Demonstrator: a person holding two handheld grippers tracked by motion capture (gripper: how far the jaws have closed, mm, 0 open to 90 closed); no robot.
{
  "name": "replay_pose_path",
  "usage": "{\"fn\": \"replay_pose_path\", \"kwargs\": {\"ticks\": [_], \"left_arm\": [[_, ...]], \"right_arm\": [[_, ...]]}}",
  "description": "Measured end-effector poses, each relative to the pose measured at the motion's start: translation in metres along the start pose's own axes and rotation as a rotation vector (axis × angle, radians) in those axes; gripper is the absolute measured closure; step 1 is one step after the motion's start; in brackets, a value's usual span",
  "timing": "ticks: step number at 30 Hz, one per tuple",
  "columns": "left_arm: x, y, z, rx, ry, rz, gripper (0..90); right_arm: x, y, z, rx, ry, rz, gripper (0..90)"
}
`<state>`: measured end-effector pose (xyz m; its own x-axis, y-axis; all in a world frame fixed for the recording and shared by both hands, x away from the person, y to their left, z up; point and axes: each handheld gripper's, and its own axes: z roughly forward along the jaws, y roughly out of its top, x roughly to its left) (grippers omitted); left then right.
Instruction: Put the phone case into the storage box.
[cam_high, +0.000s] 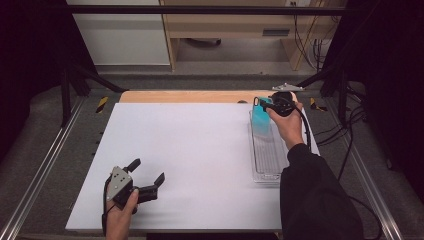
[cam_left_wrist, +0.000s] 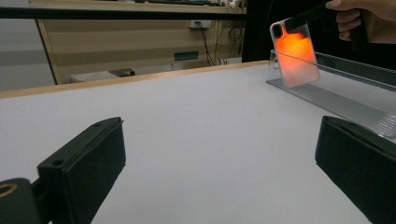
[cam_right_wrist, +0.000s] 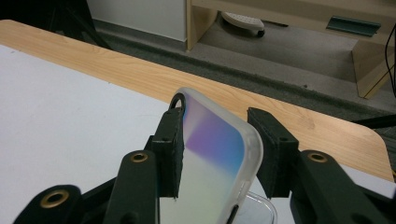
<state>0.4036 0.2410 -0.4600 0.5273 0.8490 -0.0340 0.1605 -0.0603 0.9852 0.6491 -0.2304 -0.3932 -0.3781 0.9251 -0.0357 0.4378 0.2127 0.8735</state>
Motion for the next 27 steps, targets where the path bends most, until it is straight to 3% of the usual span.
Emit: {"fn": "replay_pose_path", "kwargs": {"ticks": [27], "left_arm": [[-0.0009,0.0,0.0001,0.006,-0.002,0.007,1.3]], "right_arm": [[-0.0045,-0.0036,0.0059,-0.022,0.005,0.038,54.8]]}}
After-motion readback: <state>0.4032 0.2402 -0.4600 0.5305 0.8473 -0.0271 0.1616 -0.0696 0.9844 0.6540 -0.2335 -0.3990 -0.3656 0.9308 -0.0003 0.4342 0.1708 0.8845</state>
